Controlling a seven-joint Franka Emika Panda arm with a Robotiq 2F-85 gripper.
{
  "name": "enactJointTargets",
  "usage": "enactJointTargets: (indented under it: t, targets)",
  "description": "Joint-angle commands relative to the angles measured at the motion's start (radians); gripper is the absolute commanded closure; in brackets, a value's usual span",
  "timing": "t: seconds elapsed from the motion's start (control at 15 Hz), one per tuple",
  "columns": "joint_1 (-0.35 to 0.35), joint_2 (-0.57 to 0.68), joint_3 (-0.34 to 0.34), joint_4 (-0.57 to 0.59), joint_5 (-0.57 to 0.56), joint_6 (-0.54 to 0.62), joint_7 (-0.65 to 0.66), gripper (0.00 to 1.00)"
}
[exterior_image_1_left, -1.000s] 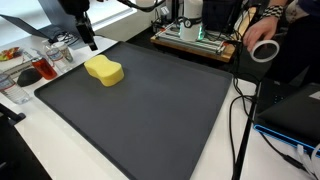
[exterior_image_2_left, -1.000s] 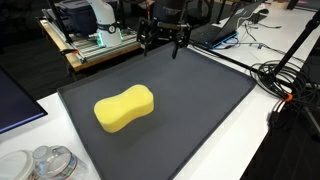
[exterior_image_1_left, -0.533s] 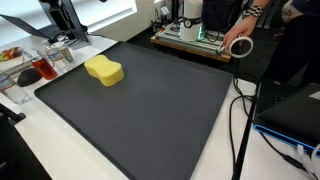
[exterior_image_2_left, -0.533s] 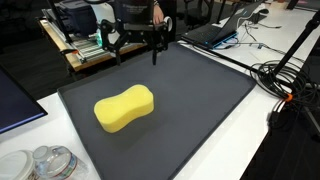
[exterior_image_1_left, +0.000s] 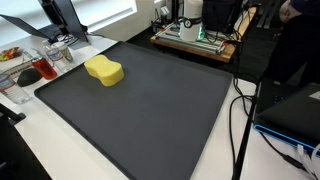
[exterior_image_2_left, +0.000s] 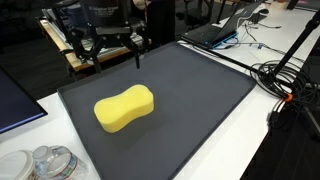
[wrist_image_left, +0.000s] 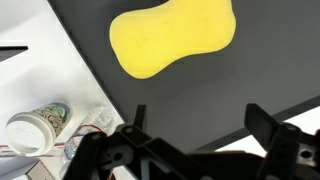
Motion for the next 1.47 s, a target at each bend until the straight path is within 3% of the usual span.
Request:
enactJointTargets:
  t: [0.0, 0.6, 1.0, 1.4]
  targets:
    - [0.007, 0.004, -0.009, 0.008, 0.006, -0.006, -0.004, 0.00]
    - [-0.057, 0.181, 0.016, 0.246, 0.069, -0.110, -0.078, 0.00]
    - [-0.153, 0.329, 0.039, 0.416, 0.144, -0.273, -0.166, 0.00]
    - [-0.264, 0.435, 0.060, 0.516, 0.221, -0.343, -0.207, 0.00]
